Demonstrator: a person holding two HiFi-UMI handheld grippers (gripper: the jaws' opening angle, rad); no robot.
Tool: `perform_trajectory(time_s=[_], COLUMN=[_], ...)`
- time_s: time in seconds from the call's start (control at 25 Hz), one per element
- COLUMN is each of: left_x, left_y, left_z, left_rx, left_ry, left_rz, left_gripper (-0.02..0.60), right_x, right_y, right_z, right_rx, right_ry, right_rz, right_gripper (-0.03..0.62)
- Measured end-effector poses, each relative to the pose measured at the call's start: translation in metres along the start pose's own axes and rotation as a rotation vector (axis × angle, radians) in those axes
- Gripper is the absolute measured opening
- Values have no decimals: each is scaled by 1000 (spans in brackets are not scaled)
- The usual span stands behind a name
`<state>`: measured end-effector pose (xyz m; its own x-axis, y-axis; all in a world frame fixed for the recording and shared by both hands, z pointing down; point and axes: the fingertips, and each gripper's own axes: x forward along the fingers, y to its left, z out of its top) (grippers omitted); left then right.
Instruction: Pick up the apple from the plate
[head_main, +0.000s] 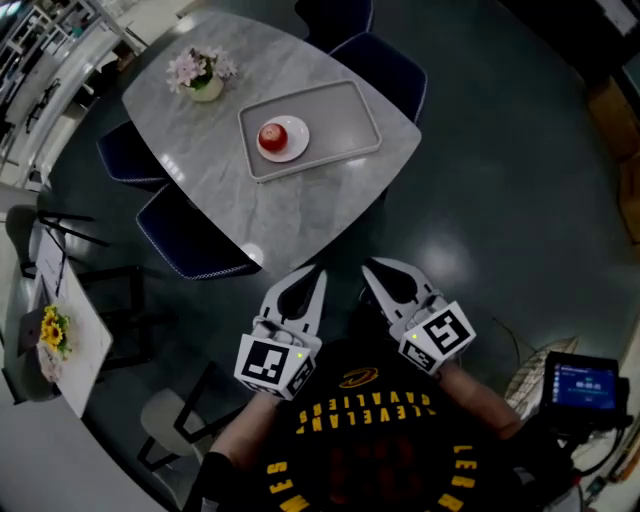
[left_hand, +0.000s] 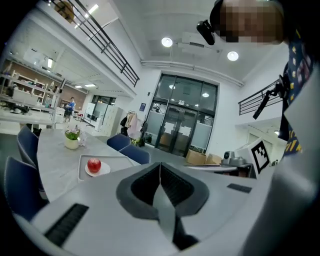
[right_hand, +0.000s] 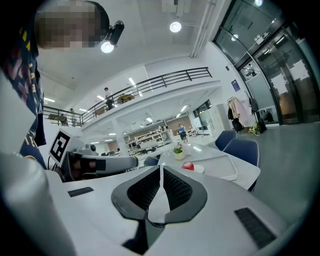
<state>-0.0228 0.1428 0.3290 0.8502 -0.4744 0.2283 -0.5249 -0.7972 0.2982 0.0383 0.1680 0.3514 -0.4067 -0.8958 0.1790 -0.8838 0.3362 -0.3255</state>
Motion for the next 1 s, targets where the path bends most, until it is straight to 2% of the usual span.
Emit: perform_trajectory(time_s=[0.2,0.32,0.48,0.76,1.0], left_x=[35,46,55,63,83], left_y=[2,13,33,95,153], left_z=[3,7,7,4,2], left_rx=[-18,-50,-52,-65,-90], left_ry=[-17,-33,-32,-14,-2], left_rz=[79,138,218,339,375], left_gripper=[8,8,8,8,8], right_x=[5,9,22,65,107], right_y=[-45,-63,-82,-107,-134], right_z=[12,16,16,9,10], right_rx=[19,28,34,56,52], right_ry=[28,47,79,125,157], right_rz=[48,73,100,135,119], right_gripper=[11,11,11,11,11])
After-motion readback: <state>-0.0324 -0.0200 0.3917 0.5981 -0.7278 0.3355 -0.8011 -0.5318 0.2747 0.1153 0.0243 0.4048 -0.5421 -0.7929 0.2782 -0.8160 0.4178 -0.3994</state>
